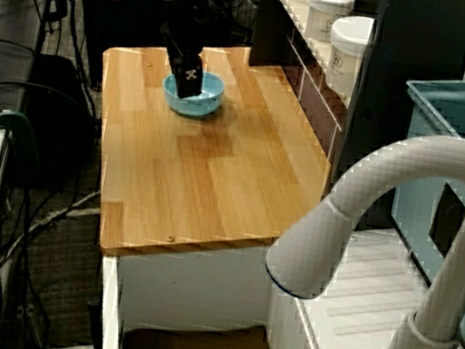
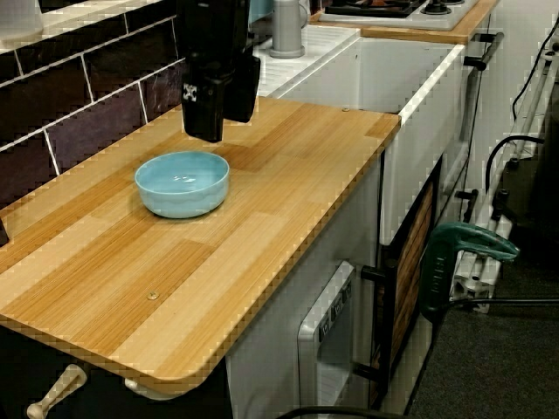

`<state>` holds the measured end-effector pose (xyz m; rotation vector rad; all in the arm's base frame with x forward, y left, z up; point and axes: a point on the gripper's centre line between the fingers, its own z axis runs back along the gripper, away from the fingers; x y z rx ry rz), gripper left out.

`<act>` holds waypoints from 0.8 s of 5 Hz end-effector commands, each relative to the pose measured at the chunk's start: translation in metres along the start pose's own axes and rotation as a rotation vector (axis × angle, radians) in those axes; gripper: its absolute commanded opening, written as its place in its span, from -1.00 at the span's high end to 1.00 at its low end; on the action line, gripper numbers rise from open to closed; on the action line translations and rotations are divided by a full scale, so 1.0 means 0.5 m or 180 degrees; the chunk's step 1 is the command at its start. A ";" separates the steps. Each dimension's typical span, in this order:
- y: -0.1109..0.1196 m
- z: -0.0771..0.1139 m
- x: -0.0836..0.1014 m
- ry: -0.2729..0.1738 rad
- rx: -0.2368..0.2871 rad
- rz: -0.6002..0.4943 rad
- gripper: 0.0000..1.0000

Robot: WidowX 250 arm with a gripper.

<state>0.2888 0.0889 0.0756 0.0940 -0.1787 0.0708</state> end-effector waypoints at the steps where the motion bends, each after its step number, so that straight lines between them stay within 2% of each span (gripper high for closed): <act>1: 0.006 -0.005 0.020 -0.0083 -0.0104 -0.0044 -1.00; 3: -0.008 -0.061 0.012 -0.0004 0.0016 -0.0008 -1.00; 4: -0.011 -0.071 0.015 0.0016 0.0031 0.0009 0.58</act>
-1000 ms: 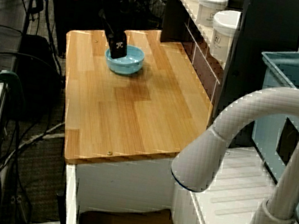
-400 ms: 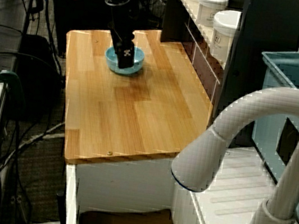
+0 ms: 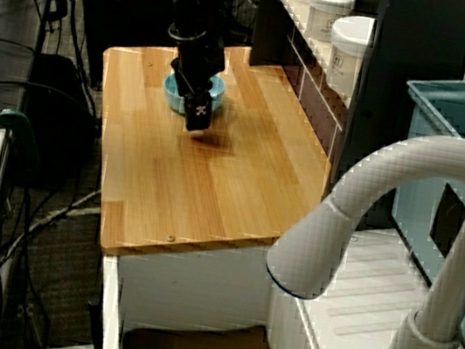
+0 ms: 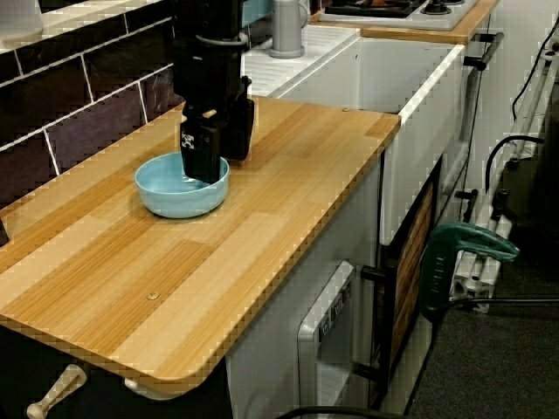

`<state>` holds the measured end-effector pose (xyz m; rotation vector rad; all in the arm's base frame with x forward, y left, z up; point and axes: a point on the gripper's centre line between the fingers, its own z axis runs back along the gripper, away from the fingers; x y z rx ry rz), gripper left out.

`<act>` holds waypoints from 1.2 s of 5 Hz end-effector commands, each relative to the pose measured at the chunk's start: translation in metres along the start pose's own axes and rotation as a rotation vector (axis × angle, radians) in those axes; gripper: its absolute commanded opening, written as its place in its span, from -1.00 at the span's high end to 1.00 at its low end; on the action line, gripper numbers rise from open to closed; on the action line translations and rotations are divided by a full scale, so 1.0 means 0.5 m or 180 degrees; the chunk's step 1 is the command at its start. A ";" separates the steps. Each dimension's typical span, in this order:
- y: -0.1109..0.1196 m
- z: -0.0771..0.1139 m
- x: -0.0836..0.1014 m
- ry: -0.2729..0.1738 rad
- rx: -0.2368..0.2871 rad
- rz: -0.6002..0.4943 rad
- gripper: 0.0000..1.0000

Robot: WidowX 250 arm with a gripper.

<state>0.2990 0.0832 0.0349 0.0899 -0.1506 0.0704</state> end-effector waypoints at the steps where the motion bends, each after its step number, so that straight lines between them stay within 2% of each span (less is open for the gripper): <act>1: 0.012 0.016 0.014 -0.0046 -0.0031 0.0044 1.00; 3: 0.011 0.035 0.004 -0.0032 -0.0077 0.0025 1.00; 4: 0.003 0.079 -0.009 -0.0096 -0.0173 -0.0018 1.00; 5: -0.021 0.116 -0.024 -0.0081 -0.0300 -0.0148 1.00; 6: -0.058 0.136 -0.046 -0.0046 -0.0346 -0.0316 1.00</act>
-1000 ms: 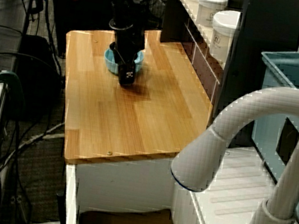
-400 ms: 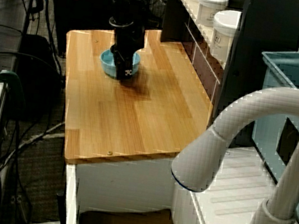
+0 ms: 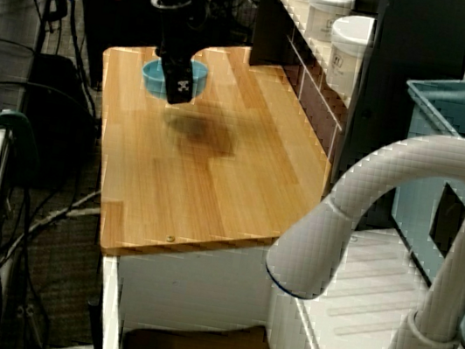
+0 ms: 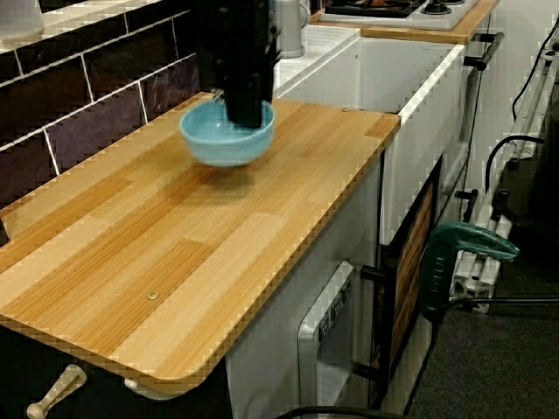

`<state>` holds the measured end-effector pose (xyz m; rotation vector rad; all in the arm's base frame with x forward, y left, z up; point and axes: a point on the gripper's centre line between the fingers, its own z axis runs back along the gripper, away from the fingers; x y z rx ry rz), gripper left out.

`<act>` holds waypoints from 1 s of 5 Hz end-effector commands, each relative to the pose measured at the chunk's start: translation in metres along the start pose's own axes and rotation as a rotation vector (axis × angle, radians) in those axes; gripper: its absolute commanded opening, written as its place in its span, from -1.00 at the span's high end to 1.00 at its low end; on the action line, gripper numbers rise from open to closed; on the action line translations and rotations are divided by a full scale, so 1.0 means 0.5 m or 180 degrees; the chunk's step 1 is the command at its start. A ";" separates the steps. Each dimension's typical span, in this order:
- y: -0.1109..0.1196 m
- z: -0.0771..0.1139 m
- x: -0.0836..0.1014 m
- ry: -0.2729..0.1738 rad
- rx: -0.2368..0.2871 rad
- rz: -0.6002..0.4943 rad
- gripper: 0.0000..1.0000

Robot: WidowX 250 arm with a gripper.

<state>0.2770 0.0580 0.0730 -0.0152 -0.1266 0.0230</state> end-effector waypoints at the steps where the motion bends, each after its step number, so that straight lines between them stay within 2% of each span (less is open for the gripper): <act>1: -0.056 0.070 -0.031 -0.0116 -0.0125 -0.0317 1.00; 3: -0.126 0.084 -0.029 -0.0134 -0.0289 -0.0514 1.00; 4: -0.159 0.074 -0.024 -0.0150 -0.0319 -0.0572 1.00; 5: -0.189 0.047 -0.016 -0.0161 -0.0235 -0.0615 1.00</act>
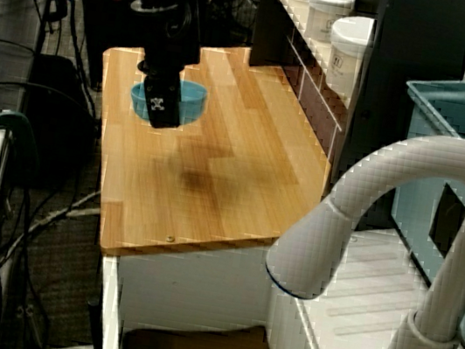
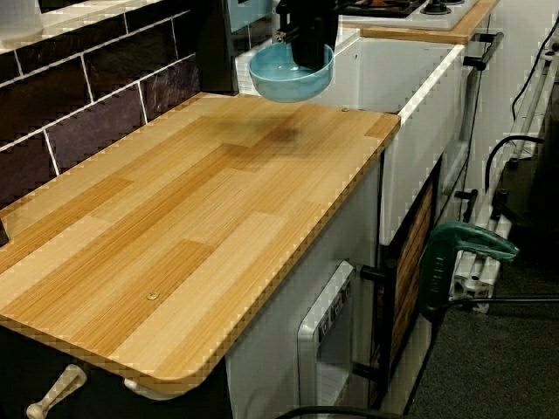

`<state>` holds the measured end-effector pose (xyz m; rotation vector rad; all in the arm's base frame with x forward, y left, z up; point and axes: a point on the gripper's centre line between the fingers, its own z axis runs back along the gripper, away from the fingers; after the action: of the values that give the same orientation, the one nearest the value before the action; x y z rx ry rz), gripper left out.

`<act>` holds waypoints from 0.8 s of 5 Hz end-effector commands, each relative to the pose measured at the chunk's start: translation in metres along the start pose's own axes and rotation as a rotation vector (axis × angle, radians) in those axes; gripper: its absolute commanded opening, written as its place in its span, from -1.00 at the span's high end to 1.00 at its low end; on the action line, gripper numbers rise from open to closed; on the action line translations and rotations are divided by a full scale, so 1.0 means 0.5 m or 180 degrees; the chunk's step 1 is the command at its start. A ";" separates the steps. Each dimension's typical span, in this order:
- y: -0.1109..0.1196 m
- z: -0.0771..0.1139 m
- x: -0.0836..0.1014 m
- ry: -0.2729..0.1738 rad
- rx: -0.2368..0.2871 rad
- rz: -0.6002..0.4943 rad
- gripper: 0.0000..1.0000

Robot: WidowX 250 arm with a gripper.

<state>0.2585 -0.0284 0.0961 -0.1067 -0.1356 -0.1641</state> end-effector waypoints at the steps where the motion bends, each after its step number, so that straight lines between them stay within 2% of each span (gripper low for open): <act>1: -0.019 -0.034 0.032 -0.0106 0.0203 -0.0003 1.00; 2: -0.023 -0.060 0.034 -0.0093 0.0221 0.0039 1.00; 3: -0.018 -0.071 0.029 -0.0028 0.0305 0.0085 -1.00; 4: -0.004 -0.065 0.021 0.0008 0.0207 0.0171 -1.00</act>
<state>0.2721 -0.0439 0.0535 -0.0445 -0.1044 -0.1031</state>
